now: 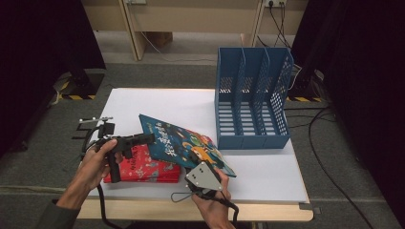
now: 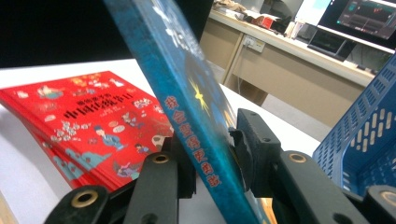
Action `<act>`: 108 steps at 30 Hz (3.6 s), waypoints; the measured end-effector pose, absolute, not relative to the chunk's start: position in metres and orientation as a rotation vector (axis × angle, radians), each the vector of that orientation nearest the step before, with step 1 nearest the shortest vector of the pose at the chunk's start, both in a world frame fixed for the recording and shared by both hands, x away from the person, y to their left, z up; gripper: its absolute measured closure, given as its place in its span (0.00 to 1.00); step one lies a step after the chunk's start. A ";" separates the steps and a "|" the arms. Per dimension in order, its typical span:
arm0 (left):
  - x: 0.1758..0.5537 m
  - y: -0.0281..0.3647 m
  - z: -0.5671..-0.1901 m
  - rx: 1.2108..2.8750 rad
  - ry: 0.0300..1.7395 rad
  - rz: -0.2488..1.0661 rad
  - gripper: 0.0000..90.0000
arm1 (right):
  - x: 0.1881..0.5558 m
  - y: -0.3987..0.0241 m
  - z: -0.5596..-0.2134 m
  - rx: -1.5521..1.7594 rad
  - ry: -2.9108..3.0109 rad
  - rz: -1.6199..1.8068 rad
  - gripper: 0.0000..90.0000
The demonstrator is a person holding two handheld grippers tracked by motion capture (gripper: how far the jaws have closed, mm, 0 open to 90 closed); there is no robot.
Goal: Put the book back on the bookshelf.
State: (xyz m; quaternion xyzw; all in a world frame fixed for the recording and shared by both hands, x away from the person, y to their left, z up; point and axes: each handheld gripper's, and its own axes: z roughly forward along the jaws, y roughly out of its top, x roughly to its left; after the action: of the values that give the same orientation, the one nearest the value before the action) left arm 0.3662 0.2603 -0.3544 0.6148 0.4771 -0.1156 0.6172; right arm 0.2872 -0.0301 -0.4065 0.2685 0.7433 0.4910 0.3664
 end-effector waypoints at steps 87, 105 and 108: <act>0.397 0.387 -0.488 1.568 1.529 0.429 0.29 | 0.310 -0.158 -0.397 0.946 1.682 1.519 0.88; 0.397 0.385 -0.489 1.586 1.519 0.421 0.29 | 0.321 -0.138 -0.397 0.856 1.673 1.498 0.86; 0.397 0.385 -0.489 1.587 1.519 0.419 0.29 | 0.322 -0.138 -0.403 0.870 1.680 1.508 0.85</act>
State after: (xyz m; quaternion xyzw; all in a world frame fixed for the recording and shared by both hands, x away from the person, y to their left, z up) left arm 0.3970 0.3847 -0.4888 0.6381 0.6107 0.1685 0.4375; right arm 0.3216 -0.1381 -0.4032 0.3364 0.6496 0.5830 0.3535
